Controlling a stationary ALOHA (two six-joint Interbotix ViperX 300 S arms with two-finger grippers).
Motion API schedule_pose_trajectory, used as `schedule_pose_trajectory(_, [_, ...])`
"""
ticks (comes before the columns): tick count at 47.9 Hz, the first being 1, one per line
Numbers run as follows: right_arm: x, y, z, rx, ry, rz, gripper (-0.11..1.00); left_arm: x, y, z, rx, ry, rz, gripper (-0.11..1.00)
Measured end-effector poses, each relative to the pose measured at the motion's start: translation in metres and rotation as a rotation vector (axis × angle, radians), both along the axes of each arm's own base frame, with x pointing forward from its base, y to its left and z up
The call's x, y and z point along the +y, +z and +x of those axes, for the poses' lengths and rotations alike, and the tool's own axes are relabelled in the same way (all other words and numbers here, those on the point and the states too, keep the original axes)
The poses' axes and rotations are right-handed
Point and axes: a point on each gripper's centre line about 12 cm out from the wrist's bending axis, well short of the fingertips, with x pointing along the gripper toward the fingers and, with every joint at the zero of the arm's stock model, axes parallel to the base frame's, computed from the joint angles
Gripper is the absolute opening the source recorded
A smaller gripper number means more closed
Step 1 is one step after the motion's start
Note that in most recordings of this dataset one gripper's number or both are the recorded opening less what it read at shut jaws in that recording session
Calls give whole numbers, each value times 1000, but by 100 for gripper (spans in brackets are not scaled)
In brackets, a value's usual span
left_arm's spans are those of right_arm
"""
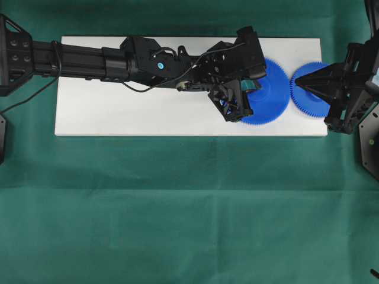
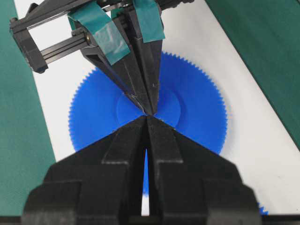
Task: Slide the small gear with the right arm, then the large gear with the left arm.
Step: 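Slide the large gear right with the left gripper toward the small gear, then slide the large gear back left with the left gripper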
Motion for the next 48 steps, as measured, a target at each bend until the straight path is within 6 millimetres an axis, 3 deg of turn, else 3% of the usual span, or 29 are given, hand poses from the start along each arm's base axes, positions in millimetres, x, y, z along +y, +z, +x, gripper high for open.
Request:
schedule_pose_trajectory(16, [0,0,0,0,0,0,50,-2,0,-5,8,-2,-1,-1])
schedule_pose_trajectory(26, [0,0,0,0,0,0,50,-3,-1,-22,36,2,-7,-1])
schedule_pose_trajectory(37, [0,-1,-1,3,0,1,50,-4,-2,-74,89,27,-24,-1])
schedule_pose_trajectory(48, [0,0,-1,-2,-1,1,50,-2,-3,-150,80,77,-28,-1])
